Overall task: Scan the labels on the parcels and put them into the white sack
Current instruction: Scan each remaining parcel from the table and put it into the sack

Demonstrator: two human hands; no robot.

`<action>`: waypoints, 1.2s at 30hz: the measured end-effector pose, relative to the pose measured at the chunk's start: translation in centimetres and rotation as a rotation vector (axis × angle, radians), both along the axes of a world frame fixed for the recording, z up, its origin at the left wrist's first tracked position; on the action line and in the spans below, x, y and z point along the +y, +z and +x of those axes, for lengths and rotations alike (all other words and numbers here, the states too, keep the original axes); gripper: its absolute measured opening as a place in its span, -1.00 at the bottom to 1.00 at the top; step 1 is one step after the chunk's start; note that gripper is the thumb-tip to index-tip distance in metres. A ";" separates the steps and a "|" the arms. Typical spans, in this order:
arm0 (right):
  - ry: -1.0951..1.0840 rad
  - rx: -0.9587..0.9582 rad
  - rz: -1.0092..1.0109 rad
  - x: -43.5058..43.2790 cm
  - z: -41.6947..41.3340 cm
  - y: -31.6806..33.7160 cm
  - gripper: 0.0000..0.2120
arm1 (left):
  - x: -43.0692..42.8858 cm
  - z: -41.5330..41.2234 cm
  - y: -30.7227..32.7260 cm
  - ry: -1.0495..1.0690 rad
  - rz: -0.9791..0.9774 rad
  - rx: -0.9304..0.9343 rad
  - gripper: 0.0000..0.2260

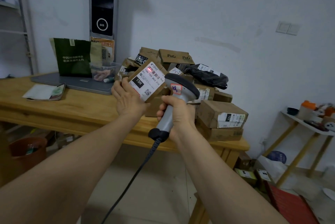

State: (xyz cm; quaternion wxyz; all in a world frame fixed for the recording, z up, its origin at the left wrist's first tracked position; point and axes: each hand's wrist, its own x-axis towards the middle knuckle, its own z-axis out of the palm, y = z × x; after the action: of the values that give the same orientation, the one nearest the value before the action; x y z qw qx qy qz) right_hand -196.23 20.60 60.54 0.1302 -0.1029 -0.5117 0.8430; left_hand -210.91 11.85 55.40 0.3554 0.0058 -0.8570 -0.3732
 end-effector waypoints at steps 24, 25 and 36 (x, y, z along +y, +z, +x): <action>0.579 -0.588 0.246 -18.4 -6.3 -19.7 -0.88 | -29.7 10.5 -31.6 0.318 1.446 -0.903 -0.47; 0.582 -0.601 0.253 -19.0 -6.6 -20.3 -0.89 | -30.4 10.7 -32.5 0.318 1.466 -0.926 -0.45; 0.553 -0.666 0.309 -20.7 -8.5 -23.1 -0.90 | -32.9 8.6 -33.2 0.563 0.966 -0.902 -0.17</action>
State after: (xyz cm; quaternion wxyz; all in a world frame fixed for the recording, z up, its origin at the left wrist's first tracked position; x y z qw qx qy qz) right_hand -204.76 -0.05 37.39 -0.2575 -0.2069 -0.6537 0.6809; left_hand -202.26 -21.06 22.18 0.0074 0.5370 -0.6256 -0.5659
